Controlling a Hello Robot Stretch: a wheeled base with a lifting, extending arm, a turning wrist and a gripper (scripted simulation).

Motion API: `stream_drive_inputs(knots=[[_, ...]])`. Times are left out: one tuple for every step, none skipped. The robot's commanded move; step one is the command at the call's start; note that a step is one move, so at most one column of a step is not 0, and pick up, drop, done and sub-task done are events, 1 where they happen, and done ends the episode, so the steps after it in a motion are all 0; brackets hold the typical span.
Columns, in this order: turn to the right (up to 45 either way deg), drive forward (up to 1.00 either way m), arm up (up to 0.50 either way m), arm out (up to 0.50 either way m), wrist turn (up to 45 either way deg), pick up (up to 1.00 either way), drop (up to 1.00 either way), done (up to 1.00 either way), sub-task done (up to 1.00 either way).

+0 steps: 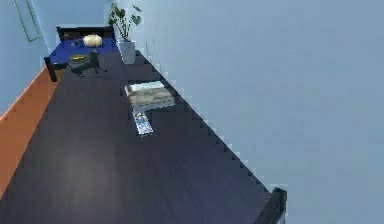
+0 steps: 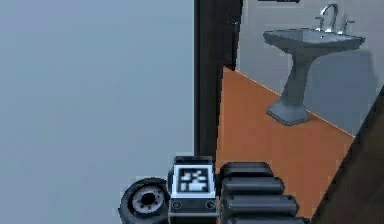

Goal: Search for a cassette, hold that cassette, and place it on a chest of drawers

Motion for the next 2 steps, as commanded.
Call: stream_drive_inputs(knots=[[-45.0,0.00,0.00,0.00,0.0,0.00,0.00,0.00,0.00],[-45.0,0.00,0.00,0.00,0.0,0.00,0.00,0.00,0.00]])
